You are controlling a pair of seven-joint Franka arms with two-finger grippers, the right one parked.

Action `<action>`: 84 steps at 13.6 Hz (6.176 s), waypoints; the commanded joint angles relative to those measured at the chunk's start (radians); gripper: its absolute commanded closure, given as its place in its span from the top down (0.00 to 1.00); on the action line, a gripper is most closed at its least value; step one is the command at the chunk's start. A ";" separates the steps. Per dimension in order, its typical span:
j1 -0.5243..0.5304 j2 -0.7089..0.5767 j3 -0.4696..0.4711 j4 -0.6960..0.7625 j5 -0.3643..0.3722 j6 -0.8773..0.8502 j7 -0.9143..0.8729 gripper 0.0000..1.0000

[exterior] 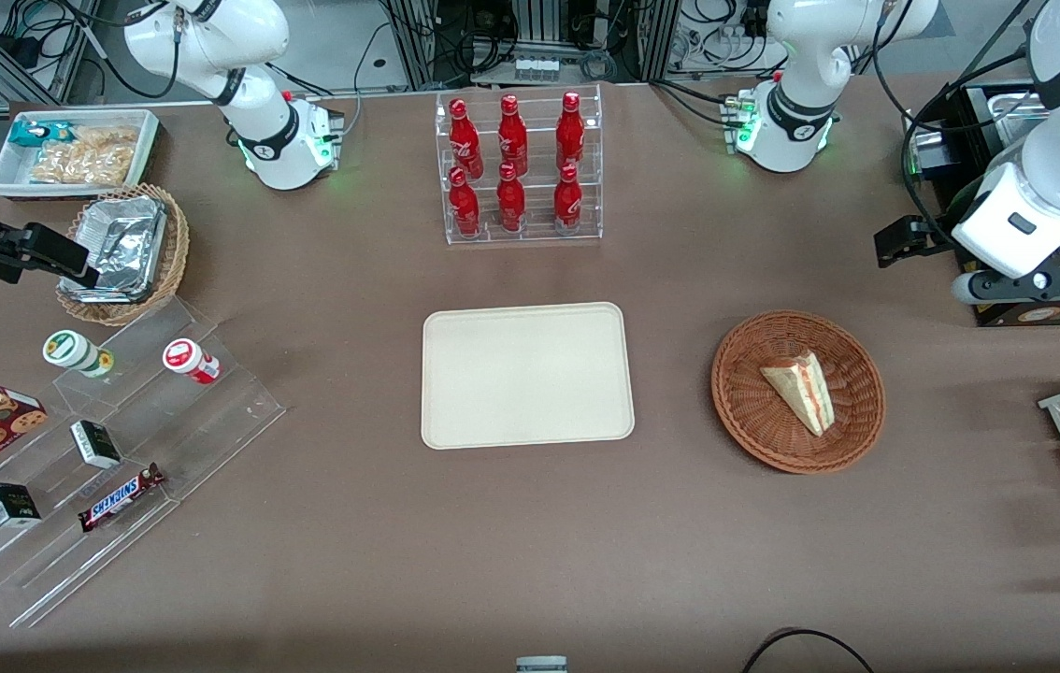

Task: Place sandwich from basket to tray
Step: 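Move the left gripper over the wrapped sandwich in the wicker basket, then lower the left gripper and close it on the sandwich, then lift the sandwich and carry it over the beige tray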

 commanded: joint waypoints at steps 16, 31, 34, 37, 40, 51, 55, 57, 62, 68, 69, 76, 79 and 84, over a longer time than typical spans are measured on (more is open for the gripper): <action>0.013 0.074 -0.009 -0.346 0.002 0.385 -0.012 1.00; 0.003 0.104 -0.010 -0.633 0.000 0.923 -0.468 1.00; 0.000 0.126 -0.013 -0.632 0.000 0.950 -0.609 1.00; 0.000 0.153 -0.013 -0.630 -0.006 0.975 -0.704 1.00; -0.017 0.199 -0.013 -0.629 -0.006 1.010 -0.747 1.00; -0.010 0.233 -0.012 -0.627 0.000 1.021 -0.648 0.09; -0.008 0.192 -0.010 -0.589 0.000 0.873 -0.511 0.08; -0.016 0.195 -0.012 -0.514 0.000 0.753 -0.439 0.07; -0.140 0.276 -0.021 -0.309 0.002 0.553 -0.381 0.07; -0.371 0.431 -0.021 -0.117 -0.009 0.553 -0.527 0.07; -0.408 0.460 -0.021 -0.077 -0.009 0.553 -0.572 0.07; -0.647 0.702 -0.019 0.219 -0.004 0.564 -0.880 0.07; -0.700 0.774 -0.018 0.301 -0.003 0.579 -0.925 0.07; -0.732 0.811 -0.018 0.338 0.000 0.587 -0.931 0.07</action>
